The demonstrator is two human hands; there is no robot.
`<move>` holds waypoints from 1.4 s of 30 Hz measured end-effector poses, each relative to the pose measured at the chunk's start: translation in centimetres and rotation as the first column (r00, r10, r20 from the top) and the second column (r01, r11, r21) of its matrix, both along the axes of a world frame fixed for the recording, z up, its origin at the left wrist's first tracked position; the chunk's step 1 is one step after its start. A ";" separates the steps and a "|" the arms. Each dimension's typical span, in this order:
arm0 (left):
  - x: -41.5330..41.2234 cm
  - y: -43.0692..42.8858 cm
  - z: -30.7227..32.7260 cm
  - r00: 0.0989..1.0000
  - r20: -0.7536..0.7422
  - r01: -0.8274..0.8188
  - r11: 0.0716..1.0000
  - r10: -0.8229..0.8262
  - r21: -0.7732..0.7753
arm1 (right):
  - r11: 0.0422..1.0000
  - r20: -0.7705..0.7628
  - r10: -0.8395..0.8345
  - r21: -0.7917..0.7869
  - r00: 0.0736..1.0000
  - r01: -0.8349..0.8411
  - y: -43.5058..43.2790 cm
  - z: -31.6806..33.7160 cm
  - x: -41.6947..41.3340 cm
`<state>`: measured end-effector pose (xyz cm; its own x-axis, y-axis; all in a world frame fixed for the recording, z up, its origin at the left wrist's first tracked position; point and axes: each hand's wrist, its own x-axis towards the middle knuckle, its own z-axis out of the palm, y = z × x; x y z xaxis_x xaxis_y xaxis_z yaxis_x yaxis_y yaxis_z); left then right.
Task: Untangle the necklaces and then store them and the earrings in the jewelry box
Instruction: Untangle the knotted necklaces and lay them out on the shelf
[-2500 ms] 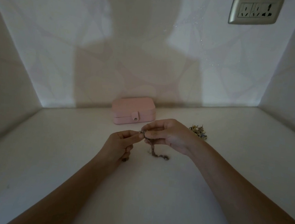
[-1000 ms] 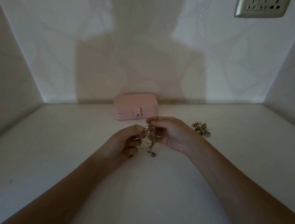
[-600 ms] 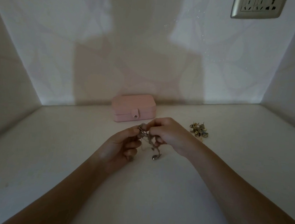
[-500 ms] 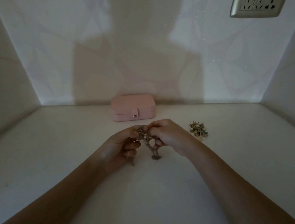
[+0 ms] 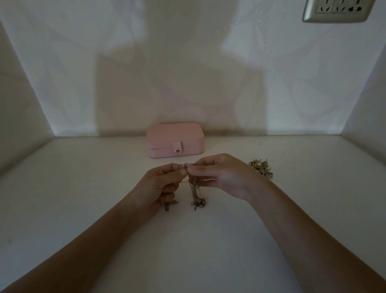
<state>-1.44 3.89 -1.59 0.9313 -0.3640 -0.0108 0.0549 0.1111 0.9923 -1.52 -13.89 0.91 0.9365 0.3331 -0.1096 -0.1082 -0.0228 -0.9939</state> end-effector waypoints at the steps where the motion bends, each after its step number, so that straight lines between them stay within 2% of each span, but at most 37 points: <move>1: 0.0 0.1 0.1 1.000 0.007 -0.004 1.000 0.004 0.013 | 1.000 -0.015 0.000 0.022 1.000 0.000 -0.1 0.1 0.0; 7: 0.1 0.1 0.4 0.999 0.035 -0.027 0.999 0.026 0.038 | 0.994 -0.074 0.067 0.095 0.995 -0.060 -0.3 0.4 0.0; 13: 0.3 0.5 0.5 0.997 0.034 -0.068 0.995 0.066 0.075 | 0.994 -0.051 0.026 0.106 0.998 -0.020 -0.1 0.3 -0.2; 17: 0.3 0.5 0.3 0.994 0.018 -0.105 0.991 0.104 0.088 | 0.999 0.104 -0.045 0.034 0.994 0.042 0.2 0.1 -0.2; 19: 0.3 0.4 0.3 0.997 -0.003 -0.078 0.991 0.079 0.109 | 0.979 0.277 -0.088 -0.153 0.957 0.135 0.4 -0.2 -0.1; 21: 0.1 0.3 0.3 0.999 -0.028 -0.015 0.994 0.018 0.111 | 0.900 0.446 -0.074 -0.356 0.892 0.253 0.6 -0.4 -0.2; 23: -0.1 0.1 0.4 0.998 -0.059 0.014 0.997 -0.010 0.074 | 0.817 0.538 -0.029 -0.473 0.842 0.330 0.6 -0.6 -0.4; 25: 0.0 0.1 0.2 0.996 -0.084 0.014 0.999 -0.010 0.041 | 0.764 0.586 -0.022 -0.512 0.810 0.392 0.3 -0.7 -0.3; 28: 0.1 0.1 0.1 0.996 -0.091 0.021 1.000 -0.023 -0.022 | 0.725 0.650 -0.082 -0.482 0.756 0.492 0.0 -0.8 0.1; 30: 0.2 0.1 0.1 0.994 -0.104 0.014 0.997 -0.022 -0.079 | 0.728 0.656 -0.125 -0.450 0.745 0.518 0.2 -0.7 0.2; 34: 0.6 0.2 -0.2 0.992 -0.123 -0.007 0.991 -0.009 -0.131 | 0.897 0.464 -0.159 -0.301 0.872 0.323 0.6 0.0 -0.5; 38: 0.8 0.3 -0.4 0.994 -0.108 0.014 0.992 -0.027 -0.125 | 0.879 0.463 -0.086 -0.382 0.882 0.286 1.2 -0.5 -0.7; 42: 0.9 0.6 -0.4 0.990 -0.120 0.058 0.985 -0.078 -0.165 | 0.932 0.392 -0.116 -0.275 0.913 0.236 1.8 -1.3 -0.4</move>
